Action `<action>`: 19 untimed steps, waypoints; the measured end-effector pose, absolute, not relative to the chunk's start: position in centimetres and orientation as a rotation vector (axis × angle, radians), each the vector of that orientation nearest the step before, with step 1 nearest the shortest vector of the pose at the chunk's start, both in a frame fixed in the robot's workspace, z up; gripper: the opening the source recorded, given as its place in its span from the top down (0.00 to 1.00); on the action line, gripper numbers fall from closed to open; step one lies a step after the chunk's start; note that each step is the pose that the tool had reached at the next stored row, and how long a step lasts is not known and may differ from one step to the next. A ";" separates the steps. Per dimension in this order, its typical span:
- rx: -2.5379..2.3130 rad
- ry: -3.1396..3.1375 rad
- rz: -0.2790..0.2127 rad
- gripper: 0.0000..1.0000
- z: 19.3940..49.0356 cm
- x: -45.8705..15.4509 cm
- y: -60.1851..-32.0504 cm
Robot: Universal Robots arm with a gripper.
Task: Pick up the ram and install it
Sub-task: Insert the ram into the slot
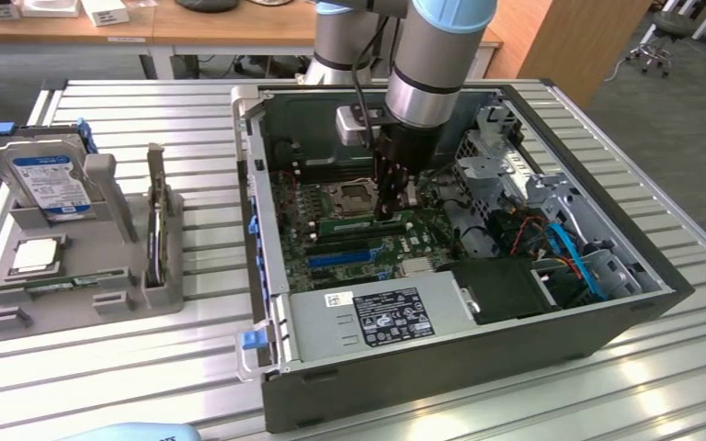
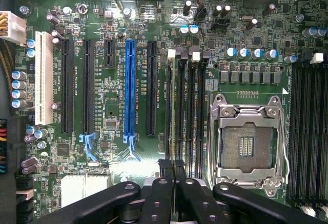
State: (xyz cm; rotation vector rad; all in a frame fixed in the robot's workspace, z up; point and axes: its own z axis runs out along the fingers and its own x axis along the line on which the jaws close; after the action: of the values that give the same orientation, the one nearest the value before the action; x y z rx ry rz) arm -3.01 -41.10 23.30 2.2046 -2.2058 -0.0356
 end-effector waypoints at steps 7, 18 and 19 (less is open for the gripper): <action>2.189 -2.221 -0.036 0.89 23.3 -3.0 -41.1; 2.177 -2.228 -0.042 0.89 23.3 -2.9 -41.1; 2.176 -2.227 -0.044 0.89 23.3 -2.9 -41.1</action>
State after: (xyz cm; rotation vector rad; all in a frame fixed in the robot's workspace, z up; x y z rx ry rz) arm -2.89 -41.10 23.30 2.1755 -2.2271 -0.0441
